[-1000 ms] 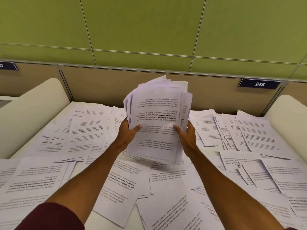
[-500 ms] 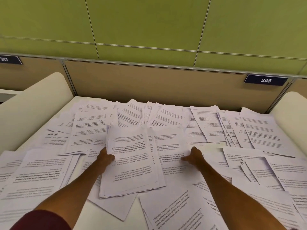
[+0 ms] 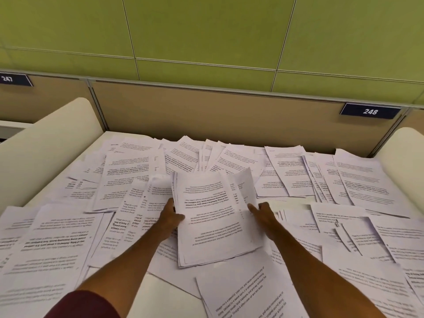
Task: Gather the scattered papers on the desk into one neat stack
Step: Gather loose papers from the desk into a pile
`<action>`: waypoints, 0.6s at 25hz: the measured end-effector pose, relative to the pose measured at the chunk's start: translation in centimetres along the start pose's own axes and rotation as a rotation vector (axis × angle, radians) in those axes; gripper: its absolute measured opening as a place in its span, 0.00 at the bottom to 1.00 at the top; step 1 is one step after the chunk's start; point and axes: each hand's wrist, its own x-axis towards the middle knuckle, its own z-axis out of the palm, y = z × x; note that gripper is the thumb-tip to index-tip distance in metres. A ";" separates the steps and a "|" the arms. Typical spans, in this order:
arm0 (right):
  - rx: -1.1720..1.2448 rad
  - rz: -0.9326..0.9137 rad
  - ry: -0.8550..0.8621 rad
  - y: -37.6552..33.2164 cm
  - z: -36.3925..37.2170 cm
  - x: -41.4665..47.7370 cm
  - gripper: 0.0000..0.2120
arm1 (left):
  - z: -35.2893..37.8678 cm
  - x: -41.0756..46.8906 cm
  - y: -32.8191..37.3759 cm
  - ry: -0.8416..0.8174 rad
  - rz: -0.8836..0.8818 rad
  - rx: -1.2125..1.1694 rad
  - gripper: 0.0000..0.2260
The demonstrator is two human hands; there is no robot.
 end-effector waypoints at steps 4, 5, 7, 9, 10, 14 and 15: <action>0.050 -0.026 -0.123 0.0 0.5 -0.3 0.18 | 0.8 -0.1 0.1 -0.101 0.011 -0.079 0.30; 0.072 -0.054 -0.161 0.0 0.6 -0.3 0.19 | 1.3 -0.3 0.3 -0.141 0.017 -0.097 0.29; 0.097 -0.133 -0.215 0.1 0.4 -0.4 0.23 | 2.1 -0.5 0.8 -0.235 0.003 -0.143 0.29; 0.151 -0.222 -0.260 0.3 -0.3 -0.3 0.24 | 2.2 -0.5 1.0 -0.290 -0.010 -0.172 0.26; 0.191 -0.253 -0.253 0.4 -0.8 -0.2 0.23 | 1.8 -0.5 1.1 -0.247 0.016 -0.139 0.23; 0.381 -0.221 0.037 0.8 -2.4 0.2 0.16 | -2.5 0.3 0.0 0.298 0.047 0.547 0.33; 0.417 -0.191 0.091 1.0 -2.8 0.6 0.17 | -4.0 0.3 -0.5 0.359 -0.064 0.677 0.41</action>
